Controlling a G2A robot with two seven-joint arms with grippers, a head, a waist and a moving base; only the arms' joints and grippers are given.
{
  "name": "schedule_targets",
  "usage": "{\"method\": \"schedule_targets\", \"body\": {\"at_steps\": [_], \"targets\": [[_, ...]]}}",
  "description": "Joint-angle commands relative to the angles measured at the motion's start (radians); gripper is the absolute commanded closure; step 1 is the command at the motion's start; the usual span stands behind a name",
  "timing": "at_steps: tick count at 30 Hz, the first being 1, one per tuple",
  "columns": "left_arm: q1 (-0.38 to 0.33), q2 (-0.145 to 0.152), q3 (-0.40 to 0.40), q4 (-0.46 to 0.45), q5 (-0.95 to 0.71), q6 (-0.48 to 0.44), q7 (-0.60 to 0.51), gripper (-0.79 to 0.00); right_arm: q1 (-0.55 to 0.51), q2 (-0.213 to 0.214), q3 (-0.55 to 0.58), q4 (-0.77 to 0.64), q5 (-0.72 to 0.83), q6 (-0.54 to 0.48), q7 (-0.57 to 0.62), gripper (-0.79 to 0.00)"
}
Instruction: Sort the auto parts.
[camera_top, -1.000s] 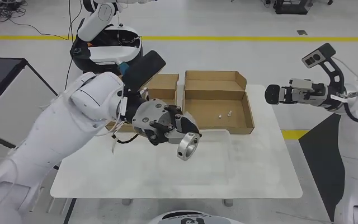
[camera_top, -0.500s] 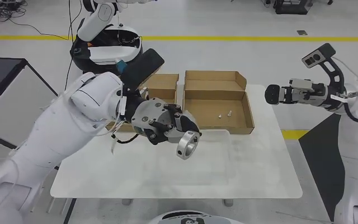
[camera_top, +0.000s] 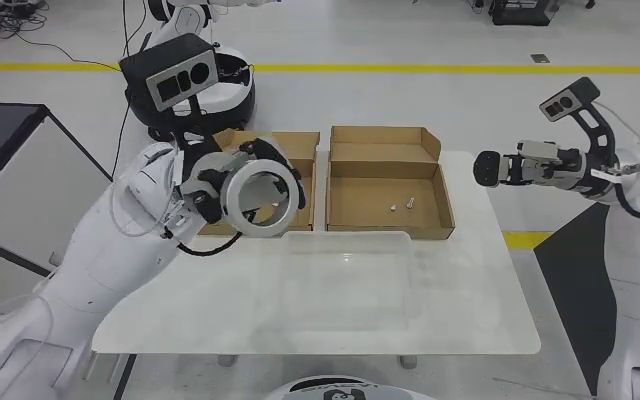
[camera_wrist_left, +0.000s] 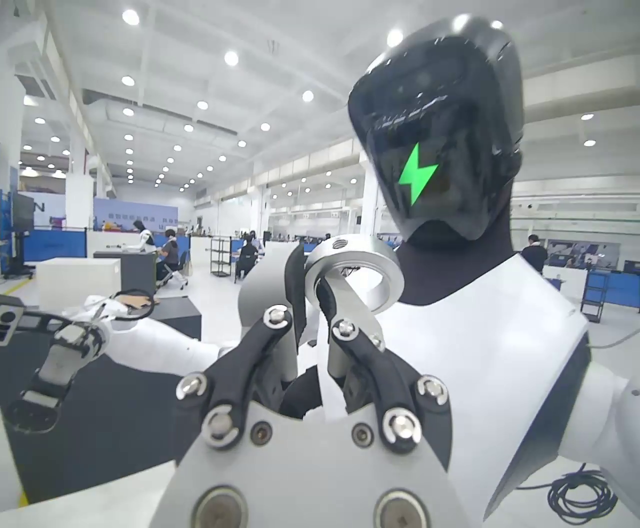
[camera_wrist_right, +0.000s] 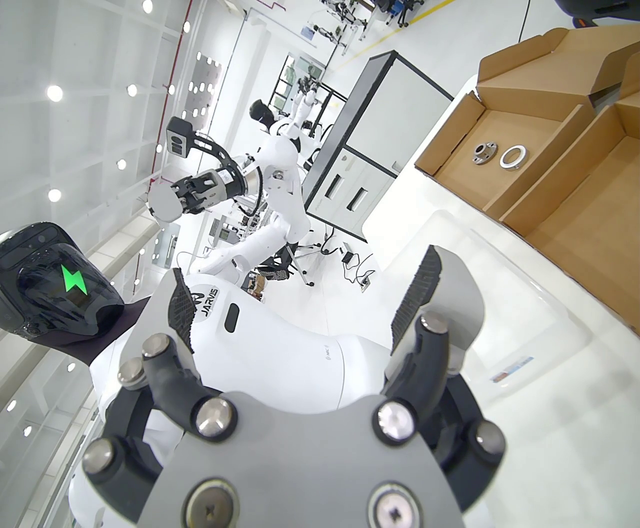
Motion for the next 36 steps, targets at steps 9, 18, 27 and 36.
{"method": "schedule_targets", "body": {"at_steps": [9,18,27,36], "targets": [[0.09,-0.092,-0.098,-0.004,-0.327,0.0,-0.188,0.0,0.0,0.0,0.0,0.0,0.0,0.0,0.0,-0.785],[0.114,-0.148,-0.124,0.019,-0.268,0.0,-0.188,0.0,0.0,0.0,0.0,0.0,0.0,0.0,0.0,-0.785],[0.125,-0.152,-0.145,0.098,-0.068,0.034,-0.222,0.0,0.0,0.0,0.0,0.0,0.0,0.0,0.0,-0.785],[0.138,-0.157,-0.158,0.1,-0.042,0.042,-0.23,0.0,0.0,0.0,0.0,0.0,0.0,0.0,0.0,-0.785]]}}
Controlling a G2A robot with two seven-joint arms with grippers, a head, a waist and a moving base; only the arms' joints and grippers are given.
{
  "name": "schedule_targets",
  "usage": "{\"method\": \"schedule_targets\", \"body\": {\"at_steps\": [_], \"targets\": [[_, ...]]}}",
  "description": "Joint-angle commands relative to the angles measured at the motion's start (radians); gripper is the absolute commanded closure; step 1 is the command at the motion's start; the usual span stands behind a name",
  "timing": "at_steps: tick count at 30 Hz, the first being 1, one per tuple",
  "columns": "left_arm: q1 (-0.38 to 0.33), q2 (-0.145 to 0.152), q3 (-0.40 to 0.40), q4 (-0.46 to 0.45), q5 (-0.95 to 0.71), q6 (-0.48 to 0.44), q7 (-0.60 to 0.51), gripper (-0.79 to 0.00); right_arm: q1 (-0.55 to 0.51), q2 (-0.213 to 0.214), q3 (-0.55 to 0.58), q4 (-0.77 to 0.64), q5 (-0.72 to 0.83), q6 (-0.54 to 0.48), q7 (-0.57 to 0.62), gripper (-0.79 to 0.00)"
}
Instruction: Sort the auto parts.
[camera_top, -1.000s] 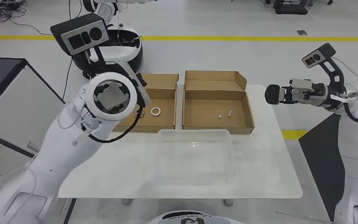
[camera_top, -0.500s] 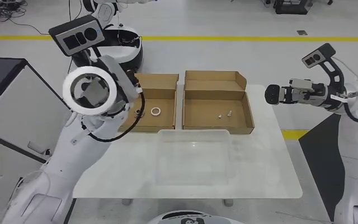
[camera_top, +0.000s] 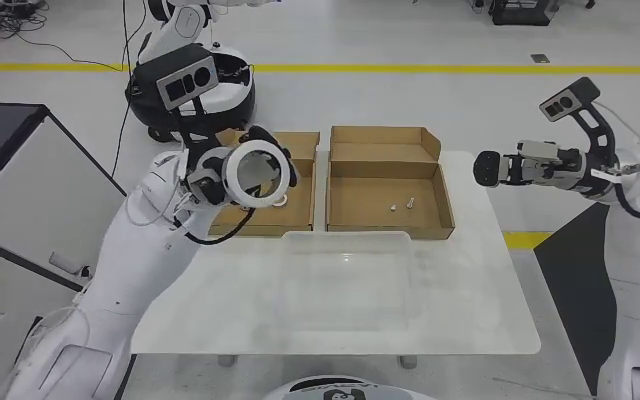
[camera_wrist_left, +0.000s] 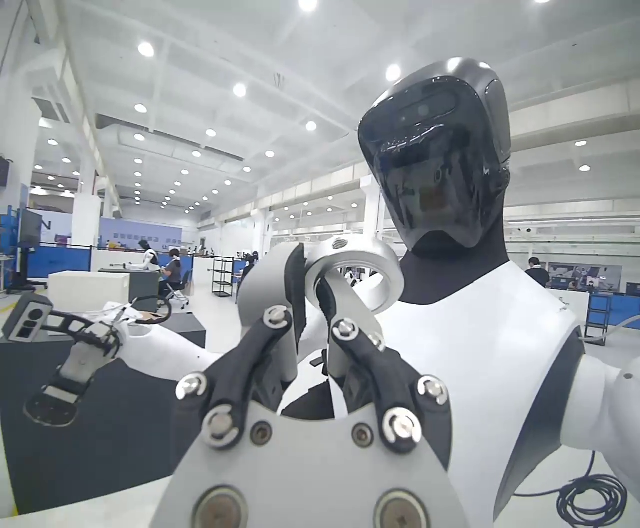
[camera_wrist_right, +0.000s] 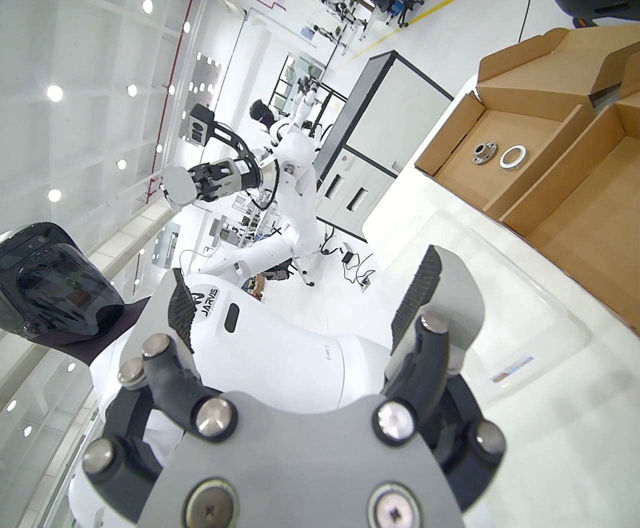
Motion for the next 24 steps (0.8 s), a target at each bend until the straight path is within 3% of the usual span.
{"method": "schedule_targets", "body": {"at_steps": [1,15,20,24], "targets": [[0.001,-0.002,0.002,-0.005,-0.011,-0.002,0.002,0.0,0.0,0.0,0.0,0.0,0.0,0.0,0.0,-0.785],[0.0,-0.025,0.021,-0.05,-0.172,-0.041,0.04,0.0,0.0,0.0,0.0,0.0,0.0,0.0,0.0,-0.785],[0.005,-0.026,0.012,-0.036,-0.136,-0.021,0.021,0.0,0.0,0.0,0.0,0.0,0.0,0.0,0.0,-0.785],[0.009,-0.019,-0.001,0.002,-0.009,0.034,-0.034,0.0,0.0,0.0,0.0,0.0,0.0,0.0,0.0,-0.785]]}}
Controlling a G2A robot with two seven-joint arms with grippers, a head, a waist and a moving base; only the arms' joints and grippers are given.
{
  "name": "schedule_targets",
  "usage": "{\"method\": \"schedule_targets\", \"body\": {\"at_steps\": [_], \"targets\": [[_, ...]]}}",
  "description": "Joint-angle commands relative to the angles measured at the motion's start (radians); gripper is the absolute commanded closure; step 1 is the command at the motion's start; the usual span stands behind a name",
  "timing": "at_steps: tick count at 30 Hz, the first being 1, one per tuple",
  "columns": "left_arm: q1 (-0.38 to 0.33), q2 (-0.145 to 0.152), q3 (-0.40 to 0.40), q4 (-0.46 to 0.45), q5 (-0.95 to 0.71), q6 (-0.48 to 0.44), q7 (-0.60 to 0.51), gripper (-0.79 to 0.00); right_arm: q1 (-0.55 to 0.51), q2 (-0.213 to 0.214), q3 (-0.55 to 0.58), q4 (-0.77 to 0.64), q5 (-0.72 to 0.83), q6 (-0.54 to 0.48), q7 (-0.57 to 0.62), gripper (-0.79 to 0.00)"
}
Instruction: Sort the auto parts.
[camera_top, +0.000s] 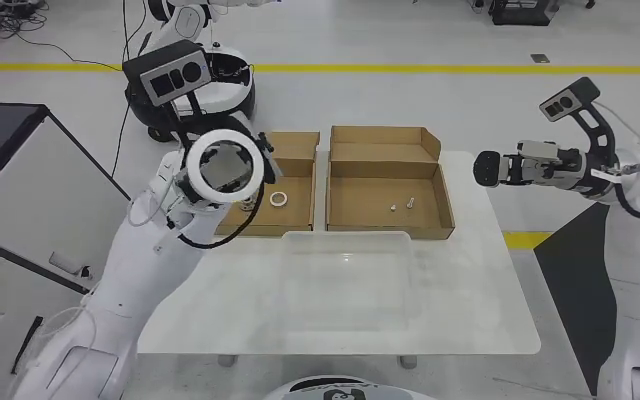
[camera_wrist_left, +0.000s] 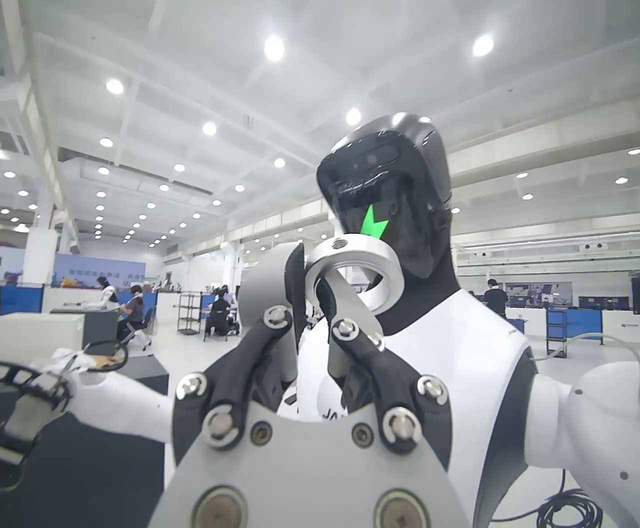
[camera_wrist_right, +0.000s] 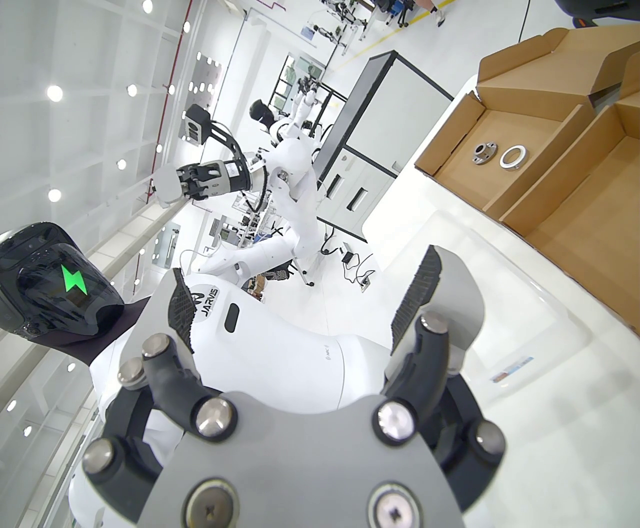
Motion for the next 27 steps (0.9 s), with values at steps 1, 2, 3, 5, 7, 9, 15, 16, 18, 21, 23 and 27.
{"method": "schedule_targets", "body": {"at_steps": [1,2,3,5,7,9,15,16,18,21,23,27], "targets": [[0.003,0.004,-0.007,0.017,0.071,0.028,-0.027,0.0,0.0,0.0,0.0,0.0,0.0,0.0,0.0,-0.785],[0.004,0.005,-0.01,0.021,0.095,0.037,-0.036,0.0,0.0,0.0,0.0,0.0,0.0,0.0,0.0,-0.785],[0.004,0.006,-0.012,0.021,0.114,0.043,-0.042,0.0,0.0,0.0,0.0,0.0,0.0,0.0,0.0,-0.785],[0.012,0.004,-0.003,0.01,0.09,0.037,-0.036,0.0,0.0,0.0,0.0,0.0,0.0,0.0,0.0,-0.785],[0.008,0.004,-0.003,0.005,0.095,0.043,-0.043,0.0,0.0,0.0,0.0,0.0,0.0,0.0,0.0,-0.785],[0.009,0.002,0.0,0.002,0.08,0.039,-0.038,0.0,0.0,0.0,0.0,0.0,0.0,0.0,0.0,-0.785],[0.015,-0.004,0.011,-0.007,-0.001,0.021,-0.02,0.0,0.0,0.0,0.0,0.0,0.0,0.0,0.0,-0.785],[0.014,-0.004,0.01,-0.008,-0.003,0.022,-0.022,0.0,0.0,0.0,0.0,0.0,0.0,0.0,0.0,-0.785],[0.015,-0.006,0.012,-0.01,-0.023,0.021,-0.02,0.0,0.0,0.0,0.0,0.0,0.0,0.0,0.0,-0.785],[0.014,-0.009,0.016,-0.015,-0.045,0.025,-0.024,0.0,0.0,0.0,0.0,0.0,0.0,0.0,0.0,-0.785],[0.011,-0.009,0.015,-0.015,-0.041,0.03,-0.029,0.0,0.0,0.0,0.0,0.0,0.0,0.0,0.0,-0.785],[0.011,-0.009,0.015,-0.015,-0.041,0.03,-0.029,0.0,0.0,0.0,0.0,0.0,0.0,0.0,0.0,-0.785]]}}
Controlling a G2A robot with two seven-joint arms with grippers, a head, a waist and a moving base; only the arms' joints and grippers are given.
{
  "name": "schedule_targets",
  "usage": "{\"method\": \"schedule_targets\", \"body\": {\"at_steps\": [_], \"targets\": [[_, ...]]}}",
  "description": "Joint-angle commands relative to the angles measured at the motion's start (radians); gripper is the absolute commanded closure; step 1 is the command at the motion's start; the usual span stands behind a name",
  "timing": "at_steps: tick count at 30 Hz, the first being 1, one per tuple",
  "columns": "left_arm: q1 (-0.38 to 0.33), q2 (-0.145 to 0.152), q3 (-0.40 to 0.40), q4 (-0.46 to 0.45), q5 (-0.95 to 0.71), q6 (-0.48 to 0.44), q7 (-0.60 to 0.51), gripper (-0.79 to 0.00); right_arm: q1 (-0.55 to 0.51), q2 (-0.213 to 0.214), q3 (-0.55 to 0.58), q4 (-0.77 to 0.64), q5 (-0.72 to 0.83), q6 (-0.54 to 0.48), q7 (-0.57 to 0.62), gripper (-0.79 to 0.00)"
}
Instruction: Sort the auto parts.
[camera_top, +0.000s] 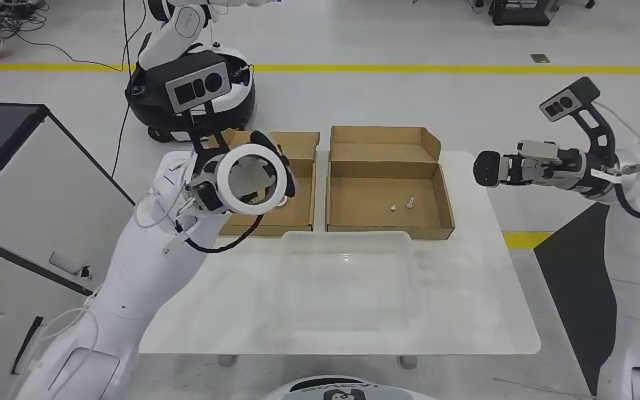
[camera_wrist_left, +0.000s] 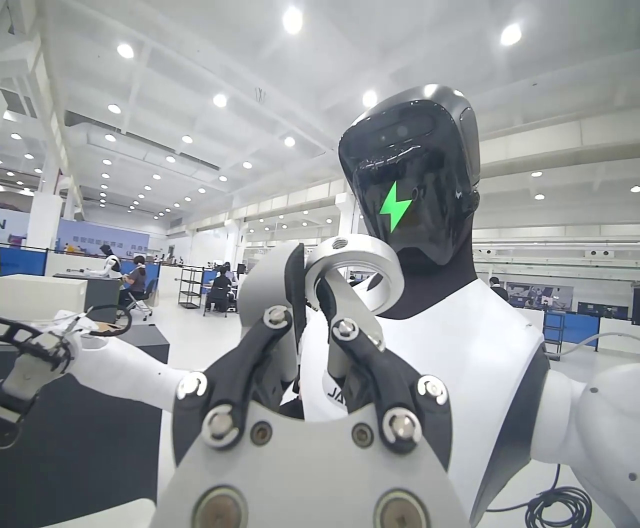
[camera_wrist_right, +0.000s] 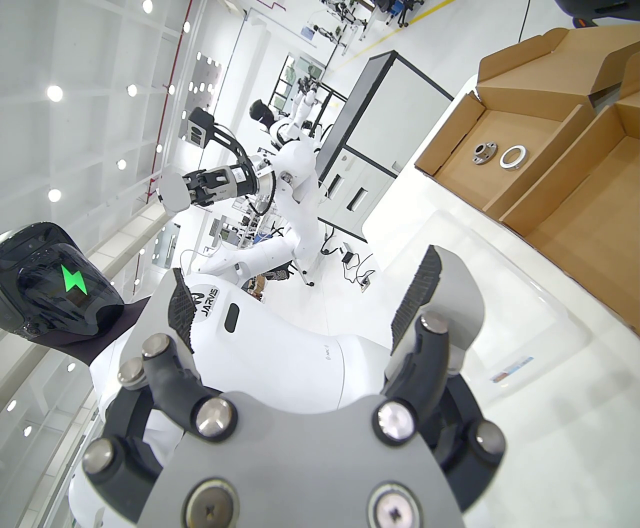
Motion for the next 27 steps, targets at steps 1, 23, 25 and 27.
{"method": "schedule_targets", "body": {"at_steps": [1,23,25,27], "targets": [[0.0,0.0,0.0,0.0,0.0,0.0,0.0,0.0,0.0,0.0,0.0,0.0,0.0,0.0,0.0,-0.785],[0.032,0.002,-0.058,0.109,0.192,0.154,0.016,0.0,0.0,0.0,0.0,0.0,0.0,0.0,0.0,-0.785],[0.044,0.004,-0.069,0.122,0.211,0.173,0.001,0.0,0.0,0.0,0.0,0.0,0.0,0.0,0.0,-0.785],[0.058,0.007,-0.077,0.131,0.225,0.192,-0.015,0.0,0.0,0.0,0.0,0.0,0.0,0.0,0.0,-0.785]]}}
